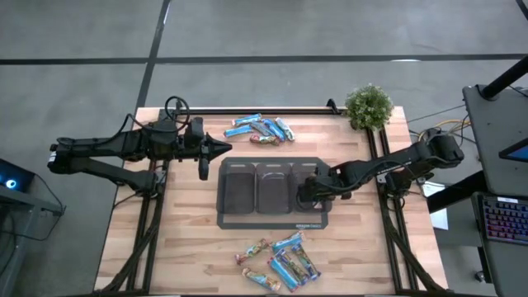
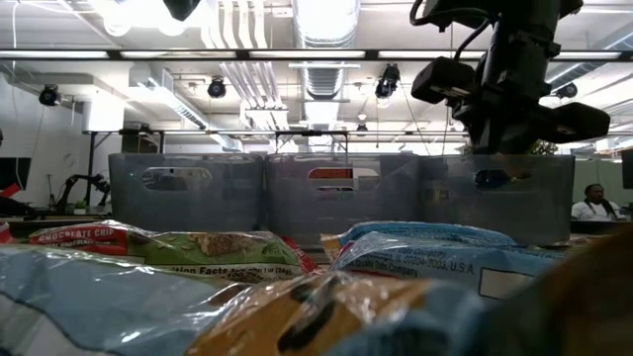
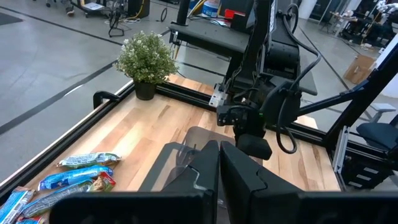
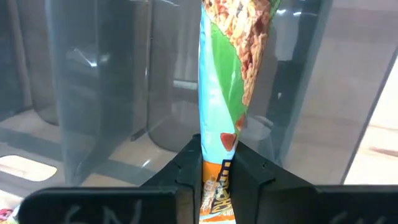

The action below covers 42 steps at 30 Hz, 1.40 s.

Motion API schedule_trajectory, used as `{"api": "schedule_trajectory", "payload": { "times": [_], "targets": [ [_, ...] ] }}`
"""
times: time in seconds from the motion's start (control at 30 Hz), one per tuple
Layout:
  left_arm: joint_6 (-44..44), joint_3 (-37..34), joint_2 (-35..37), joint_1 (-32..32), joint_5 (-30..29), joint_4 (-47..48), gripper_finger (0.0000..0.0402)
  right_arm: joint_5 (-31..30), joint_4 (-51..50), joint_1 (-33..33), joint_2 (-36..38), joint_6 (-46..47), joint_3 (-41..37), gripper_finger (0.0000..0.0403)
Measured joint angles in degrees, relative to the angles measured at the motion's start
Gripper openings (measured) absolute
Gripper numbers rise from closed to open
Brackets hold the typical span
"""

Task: Pick and place Granola Bars by type
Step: Put the yellow granola bar into the right black bin, then put the red granola bar into the left black bin

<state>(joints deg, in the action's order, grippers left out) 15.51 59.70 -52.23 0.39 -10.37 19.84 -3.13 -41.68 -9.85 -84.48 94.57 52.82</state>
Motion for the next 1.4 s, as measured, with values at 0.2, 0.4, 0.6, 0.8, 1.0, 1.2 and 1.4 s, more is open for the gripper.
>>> {"api": "schedule_trajectory", "payload": {
  "times": [0.2,0.4,0.6,0.8,1.0,1.2,1.4],
  "targets": [
    [0.09,0.0,0.0,0.0,0.0,0.0,0.0,0.58,0.16,0.0,-0.88,0.02,-0.02,0.0047],
    [0.57,0.0,0.0,0.01,0.0,0.0,0.0,0.56,0.09,0.0,-0.88,-0.03,-0.02,0.0047],
    [0.59,0.0,0.0,0.0,0.0,0.0,0.0,0.54,0.09,0.02,-0.9,-0.24,-0.02,0.0047],
    [0.57,0.0,0.0,-0.01,0.0,0.0,0.0,0.4,0.11,0.02,-0.9,-0.47,-0.02,0.0047],
    [0.57,0.0,0.0,-0.01,0.0,0.0,0.0,0.06,0.09,0.02,-0.9,0.19,-0.02,0.0048],
    [0.57,0.0,0.0,0.0,0.0,0.0,0.0,-0.09,0.08,0.02,-0.9,0.27,-0.02,0.0073],
    [0.57,0.0,0.0,0.01,0.0,0.0,0.0,-0.07,0.05,0.02,-0.9,0.41,-0.02,0.012]
  ]
}}
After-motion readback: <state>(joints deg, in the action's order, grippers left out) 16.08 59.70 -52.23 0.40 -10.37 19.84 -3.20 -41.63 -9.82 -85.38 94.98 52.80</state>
